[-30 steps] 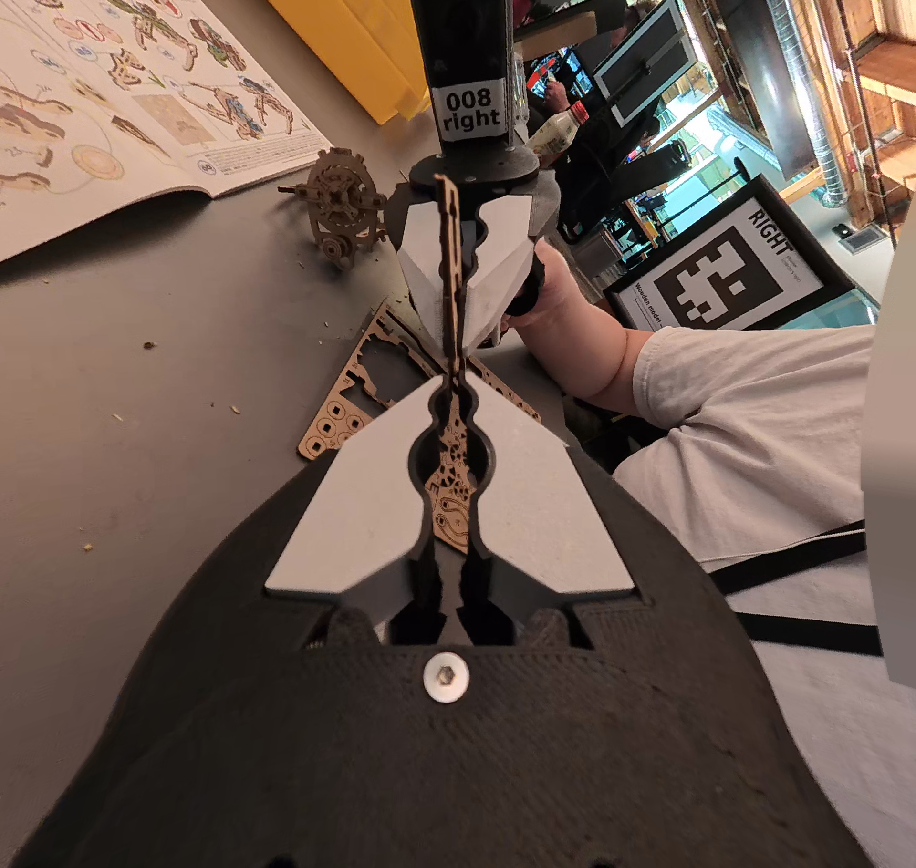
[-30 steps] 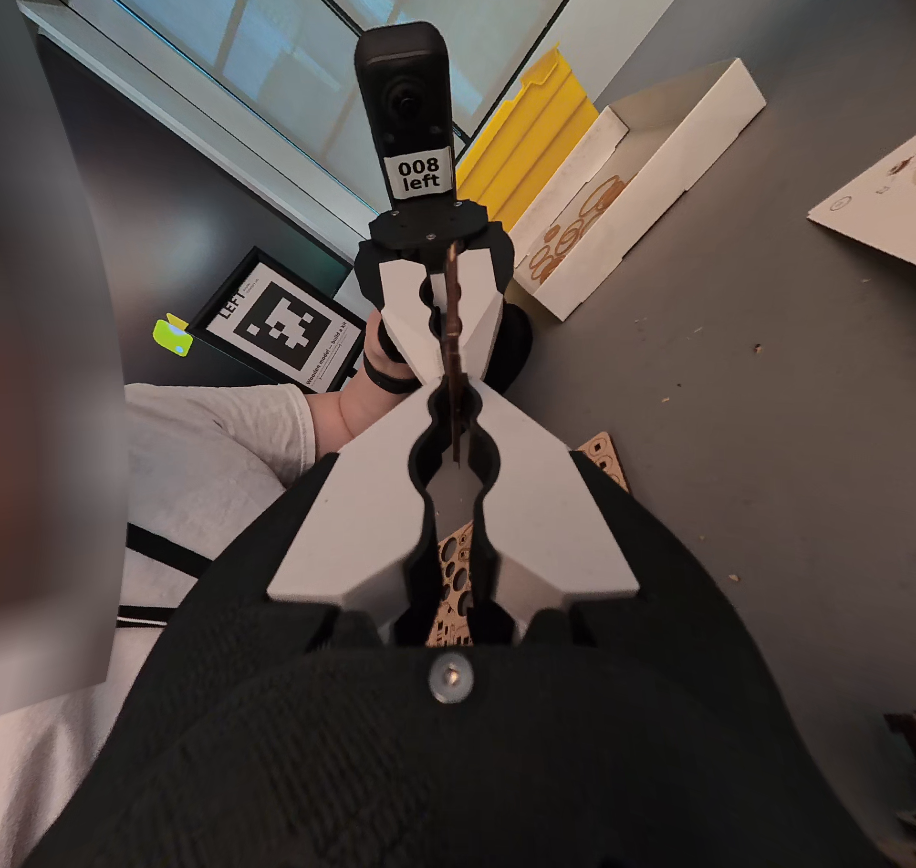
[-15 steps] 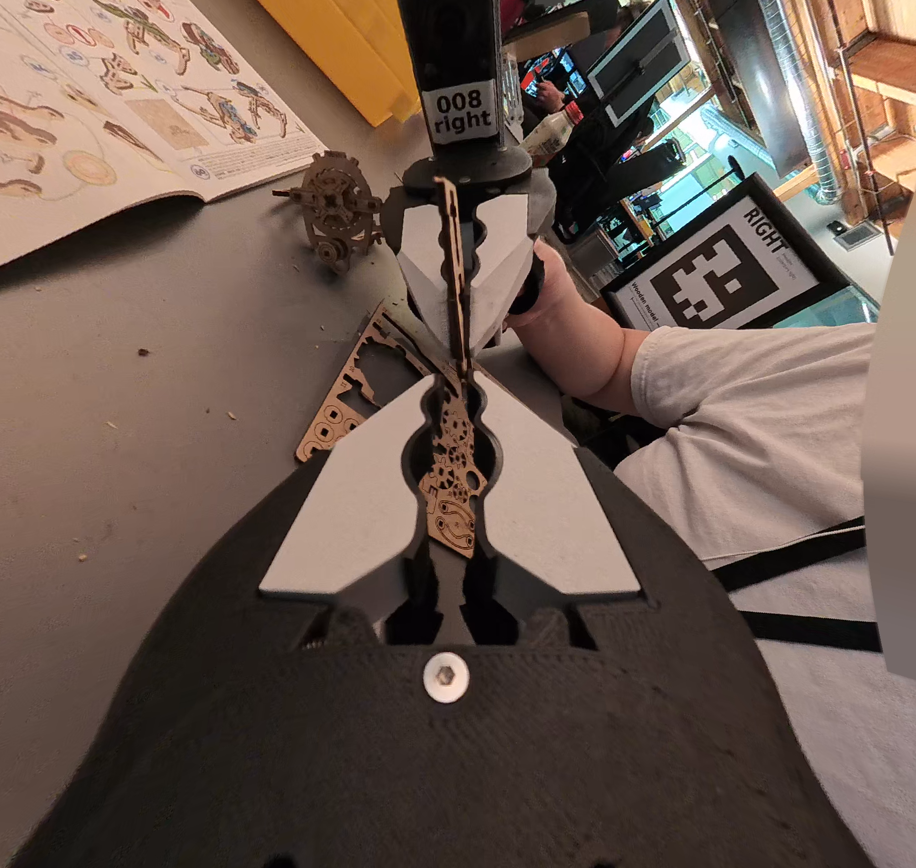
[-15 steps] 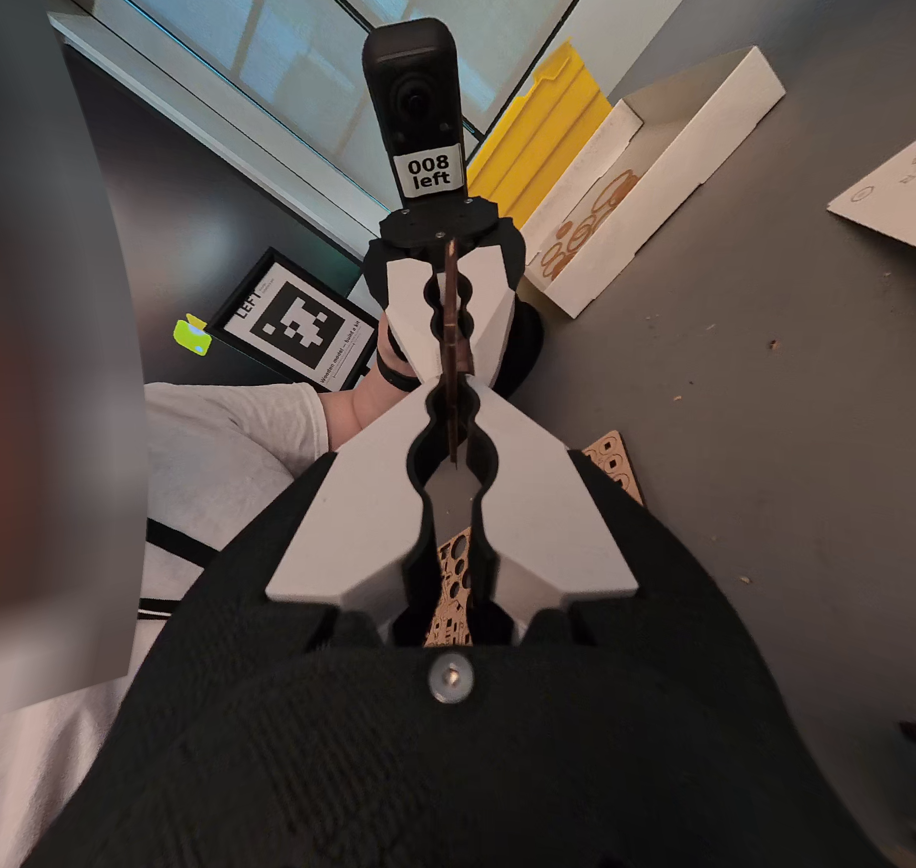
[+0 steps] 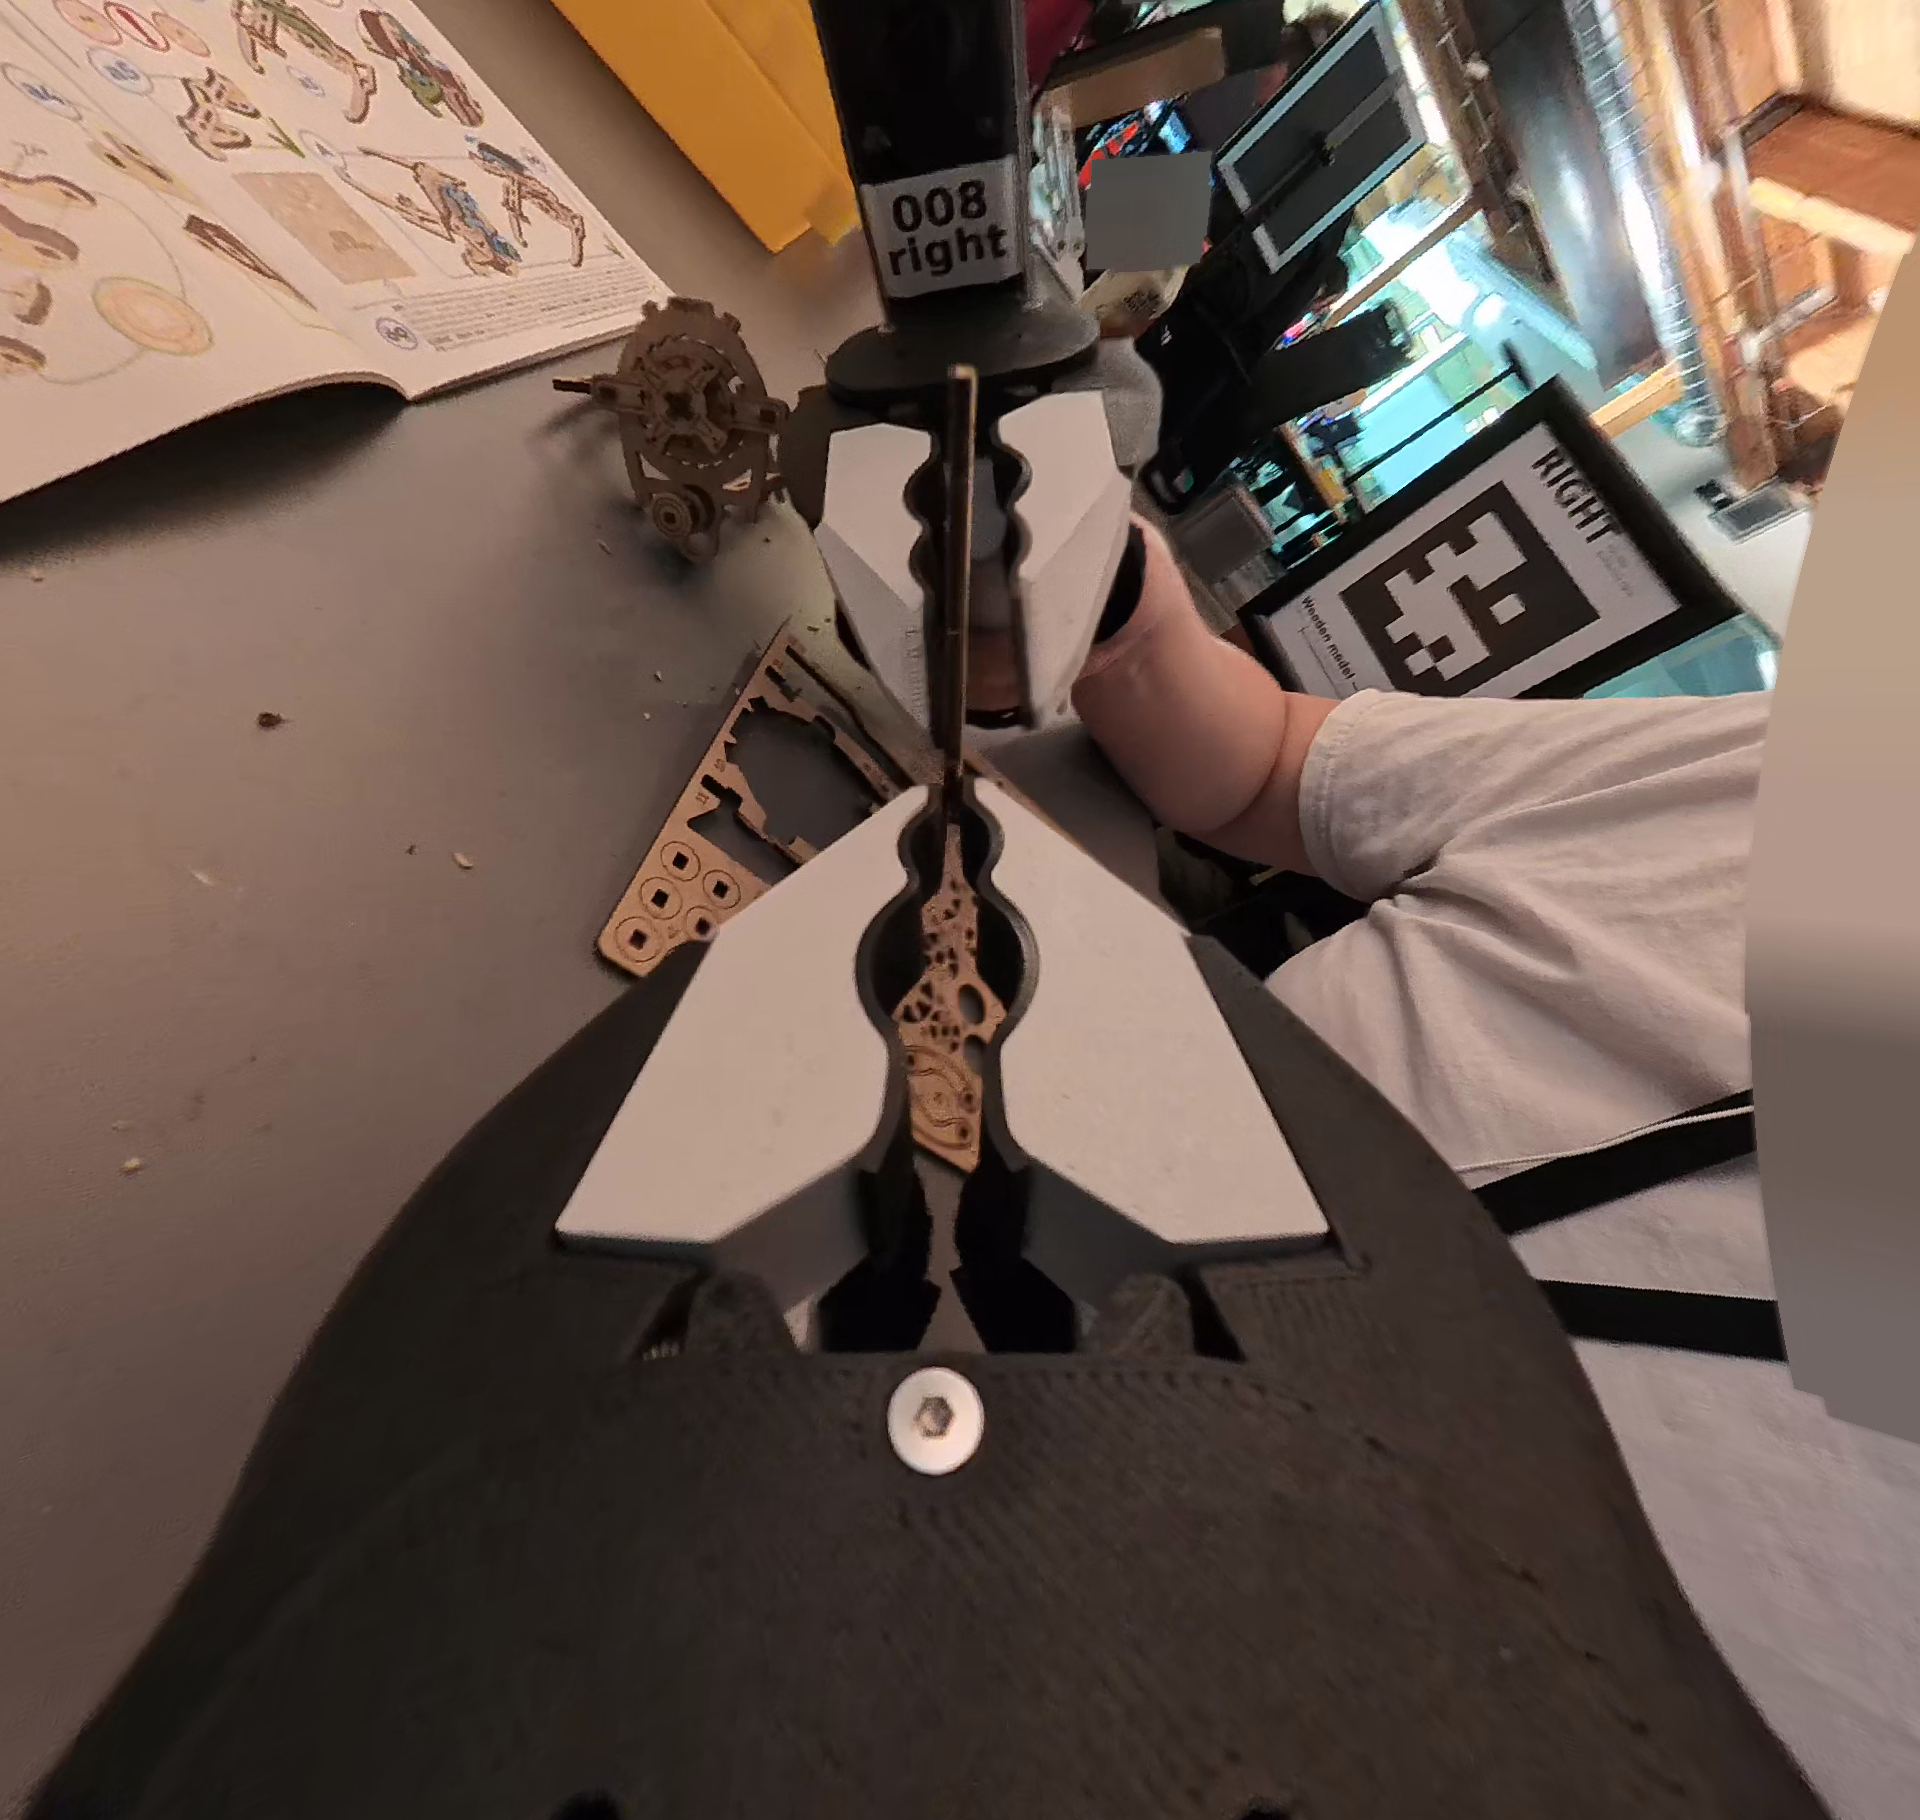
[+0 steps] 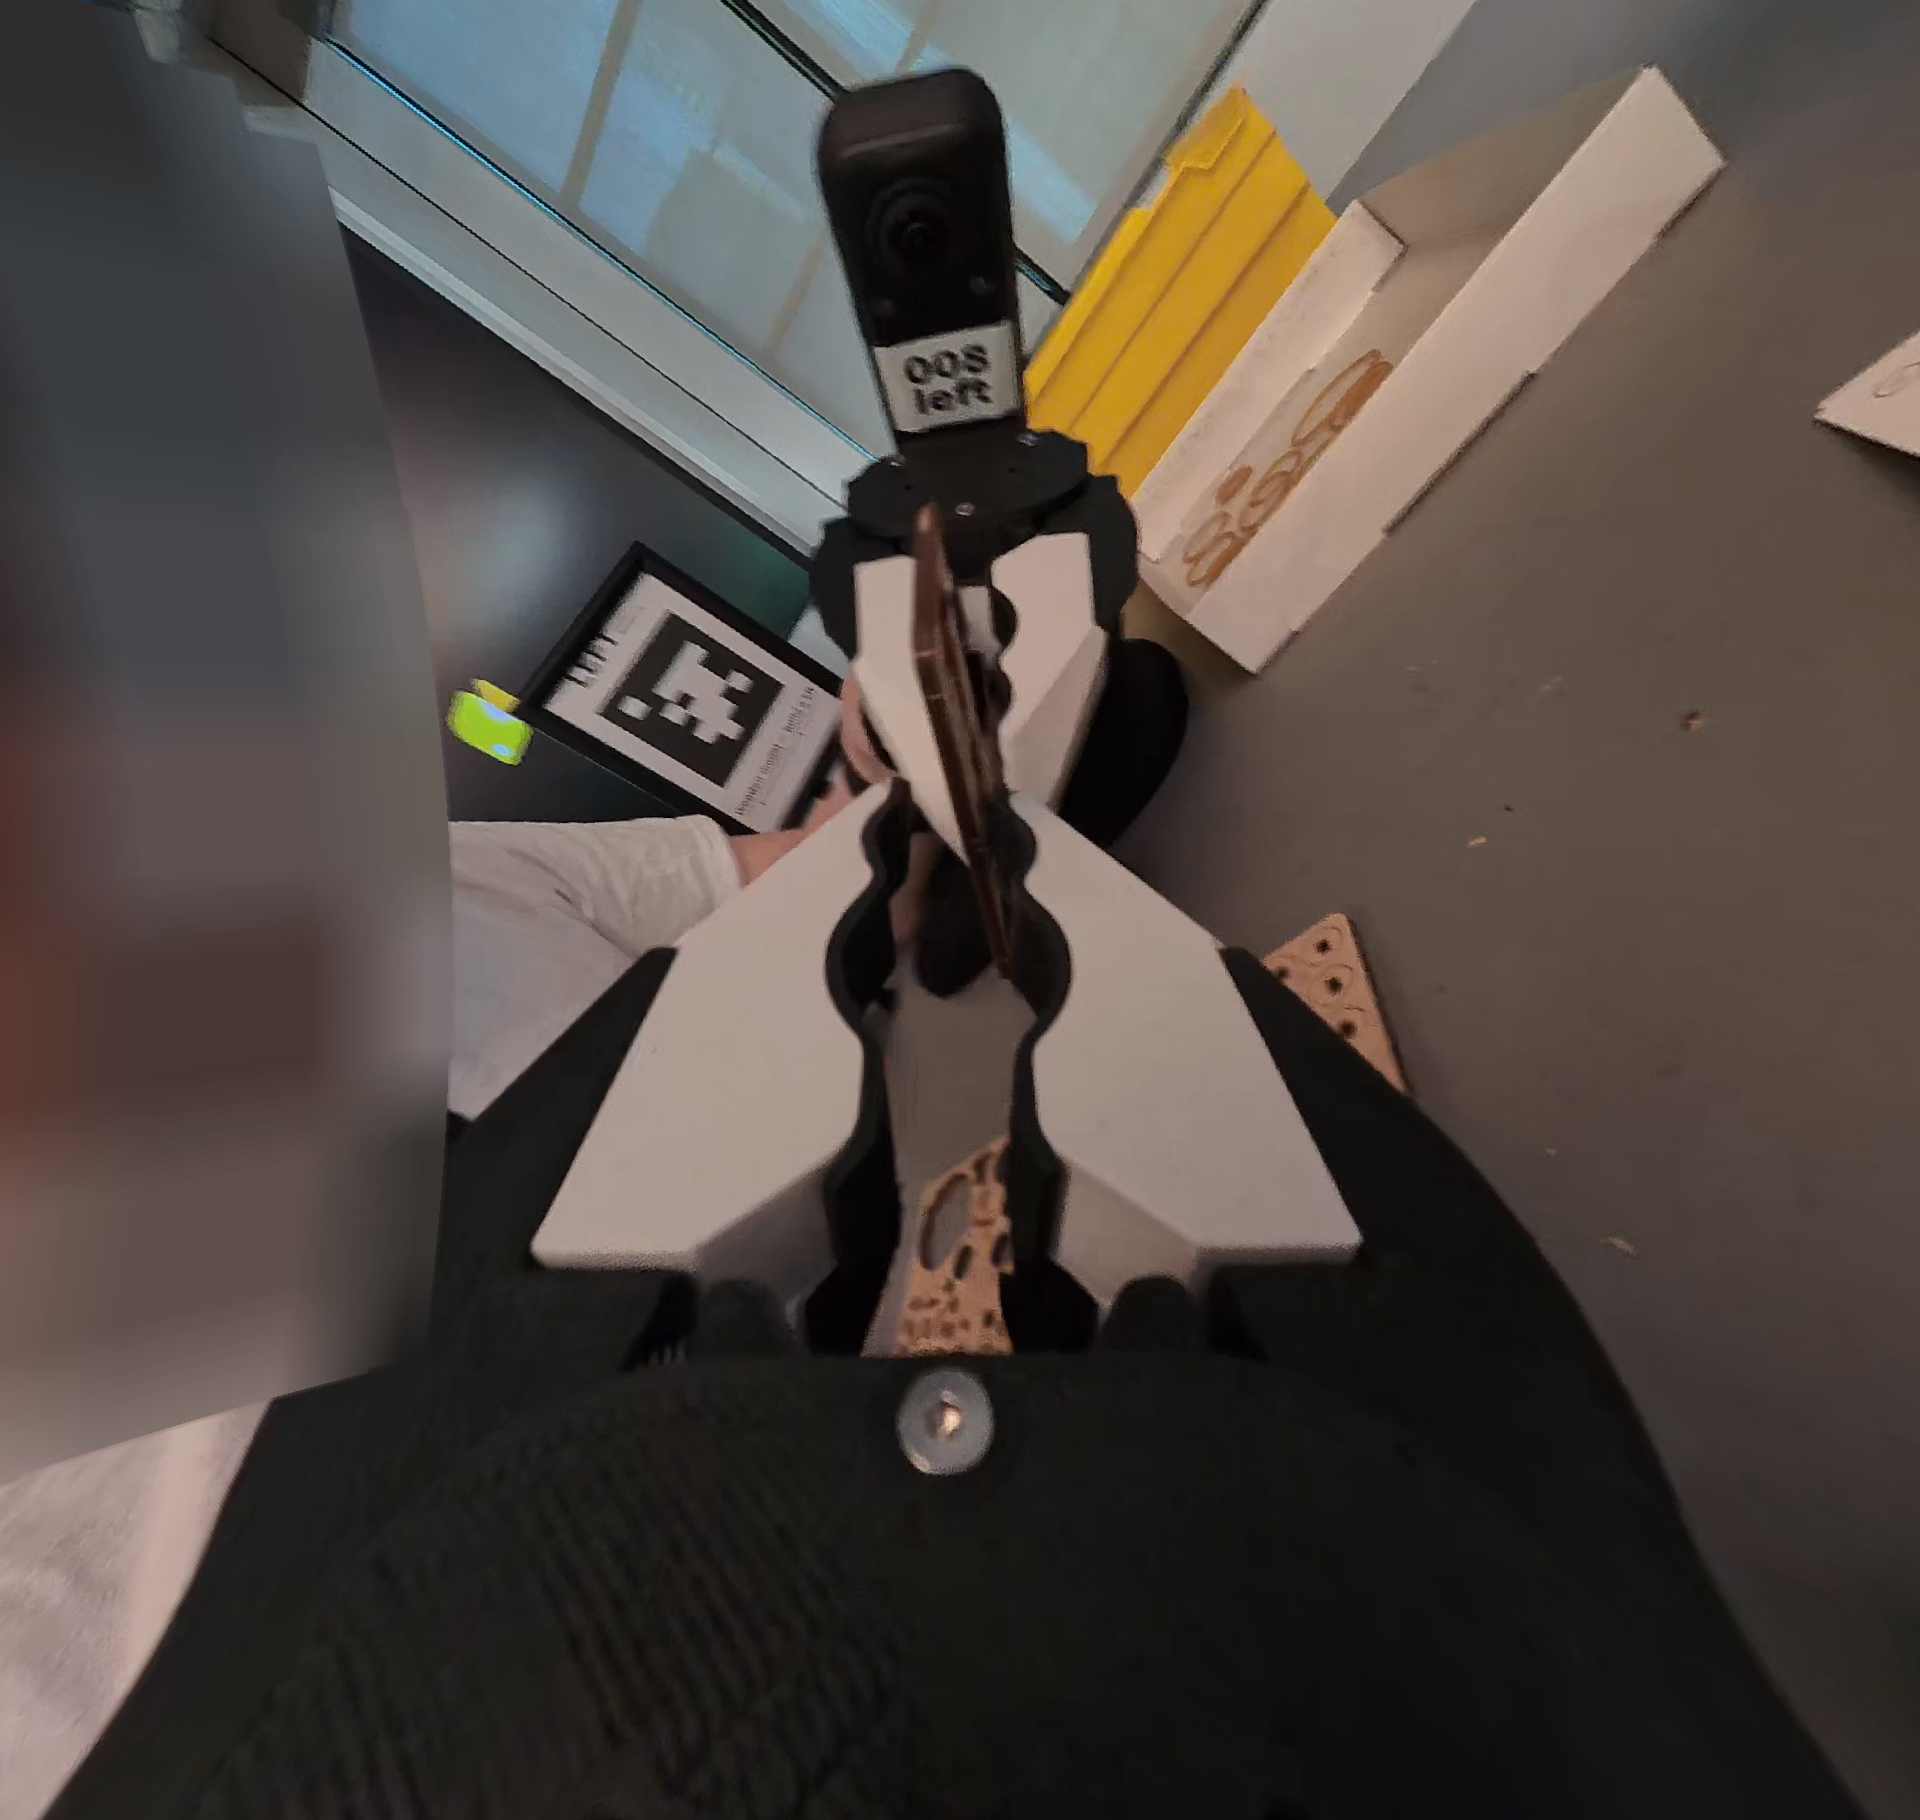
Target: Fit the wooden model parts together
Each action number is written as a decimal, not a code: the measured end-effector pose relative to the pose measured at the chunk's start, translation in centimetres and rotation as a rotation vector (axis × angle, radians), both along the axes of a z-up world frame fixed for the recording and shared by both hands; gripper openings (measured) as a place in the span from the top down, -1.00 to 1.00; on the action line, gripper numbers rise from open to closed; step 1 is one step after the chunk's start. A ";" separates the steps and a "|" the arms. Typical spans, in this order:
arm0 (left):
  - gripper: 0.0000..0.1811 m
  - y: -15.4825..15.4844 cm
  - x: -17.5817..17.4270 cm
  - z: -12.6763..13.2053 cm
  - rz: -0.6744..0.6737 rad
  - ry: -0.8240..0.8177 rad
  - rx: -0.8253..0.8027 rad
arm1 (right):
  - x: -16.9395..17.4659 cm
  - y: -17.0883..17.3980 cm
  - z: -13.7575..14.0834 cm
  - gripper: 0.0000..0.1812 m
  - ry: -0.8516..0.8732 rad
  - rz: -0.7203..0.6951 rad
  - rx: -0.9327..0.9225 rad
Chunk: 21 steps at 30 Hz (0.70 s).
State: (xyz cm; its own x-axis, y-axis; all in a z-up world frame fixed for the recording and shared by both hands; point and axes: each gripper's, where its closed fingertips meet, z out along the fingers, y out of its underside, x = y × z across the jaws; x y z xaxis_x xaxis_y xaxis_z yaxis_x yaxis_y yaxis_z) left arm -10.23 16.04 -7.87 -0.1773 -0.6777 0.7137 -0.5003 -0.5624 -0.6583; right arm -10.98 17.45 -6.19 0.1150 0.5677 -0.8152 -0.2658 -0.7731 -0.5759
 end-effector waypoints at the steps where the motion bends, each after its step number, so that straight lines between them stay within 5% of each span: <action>1: 1.00 0.0 0.0 0.3 0.000 -0.015 -0.027 | 0.1 0.0 0.5 0.81 0.047 0.006 -0.015; 21: 1.00 0.6 -0.2 2.1 0.025 -0.101 -0.130 | 2.8 1.3 4.0 0.58 0.217 -0.127 0.074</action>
State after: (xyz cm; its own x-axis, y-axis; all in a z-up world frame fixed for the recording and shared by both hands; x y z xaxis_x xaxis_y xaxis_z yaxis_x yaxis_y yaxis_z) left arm -10.38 16.67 -5.75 -0.2368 -0.5856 0.7752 -0.4196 -0.6580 -0.6252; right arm -8.15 18.75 -2.14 0.0162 0.6187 -0.7855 -0.4812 -0.6838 -0.5485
